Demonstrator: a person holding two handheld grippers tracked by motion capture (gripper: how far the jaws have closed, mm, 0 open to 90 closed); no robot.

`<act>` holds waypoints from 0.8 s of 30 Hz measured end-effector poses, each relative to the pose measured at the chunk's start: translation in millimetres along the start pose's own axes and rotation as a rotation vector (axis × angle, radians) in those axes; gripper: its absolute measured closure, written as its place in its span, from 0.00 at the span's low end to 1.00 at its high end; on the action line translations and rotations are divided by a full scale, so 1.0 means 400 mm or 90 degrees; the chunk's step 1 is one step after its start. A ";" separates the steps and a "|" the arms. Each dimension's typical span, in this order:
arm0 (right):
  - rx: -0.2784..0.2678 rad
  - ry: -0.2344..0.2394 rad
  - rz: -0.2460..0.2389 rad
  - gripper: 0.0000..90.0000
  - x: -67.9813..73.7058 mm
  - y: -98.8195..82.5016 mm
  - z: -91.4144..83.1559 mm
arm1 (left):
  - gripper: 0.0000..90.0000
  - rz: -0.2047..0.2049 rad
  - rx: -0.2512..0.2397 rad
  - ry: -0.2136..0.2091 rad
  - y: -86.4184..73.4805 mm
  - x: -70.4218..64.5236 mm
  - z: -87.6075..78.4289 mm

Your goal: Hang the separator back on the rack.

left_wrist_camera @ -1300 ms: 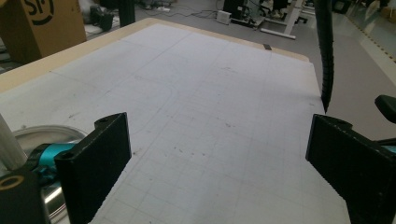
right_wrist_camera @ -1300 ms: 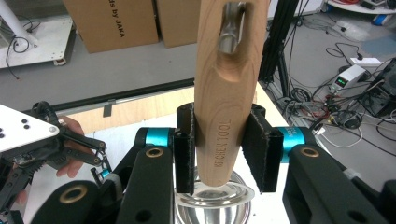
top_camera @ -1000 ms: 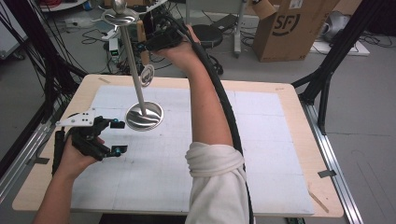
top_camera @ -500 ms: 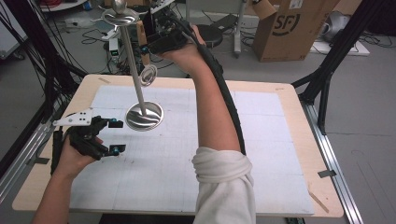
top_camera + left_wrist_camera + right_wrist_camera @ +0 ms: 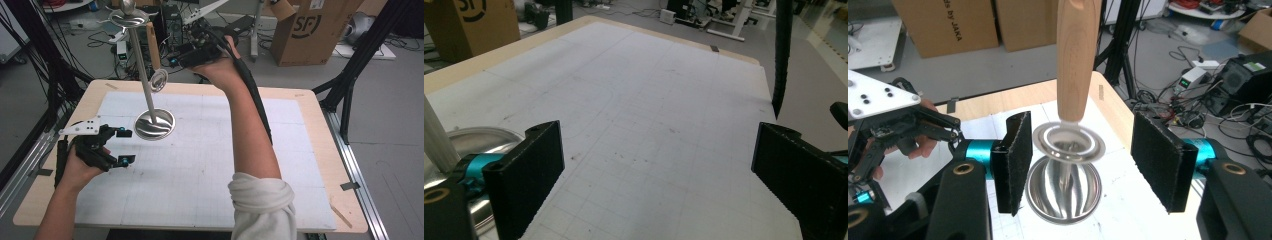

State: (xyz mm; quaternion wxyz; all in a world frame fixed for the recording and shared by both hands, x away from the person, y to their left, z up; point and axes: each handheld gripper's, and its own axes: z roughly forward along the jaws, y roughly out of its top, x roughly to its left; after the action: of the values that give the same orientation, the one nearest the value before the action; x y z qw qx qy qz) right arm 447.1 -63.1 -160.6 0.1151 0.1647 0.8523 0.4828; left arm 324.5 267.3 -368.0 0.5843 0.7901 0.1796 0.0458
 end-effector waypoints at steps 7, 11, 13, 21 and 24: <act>-0.008 -0.011 0.010 0.43 0.007 -0.060 -0.052 | 0.08 0.001 0.005 0.001 -0.001 -0.001 0.005; -0.018 -0.022 0.023 0.41 0.009 -0.097 -0.077 | 0.08 -0.001 0.005 0.000 -0.001 -0.002 0.006; -0.021 -0.029 0.027 0.41 0.010 -0.117 -0.088 | 0.08 0.003 0.006 0.000 0.001 -0.003 0.006; -0.033 -0.037 0.047 0.38 0.021 -0.183 -0.116 | 0.08 0.001 0.010 -0.001 -0.001 -0.004 0.011; -0.028 -0.038 0.053 0.37 0.026 -0.205 -0.128 | 0.08 0.001 0.007 -0.004 -0.001 -0.005 0.013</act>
State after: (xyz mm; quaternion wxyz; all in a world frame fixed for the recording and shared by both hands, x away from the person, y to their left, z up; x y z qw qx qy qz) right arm 405.3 -138.6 -205.7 0.1240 0.2114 0.8300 0.5010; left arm 324.1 261.9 -369.7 0.5805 0.7936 0.1773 0.0427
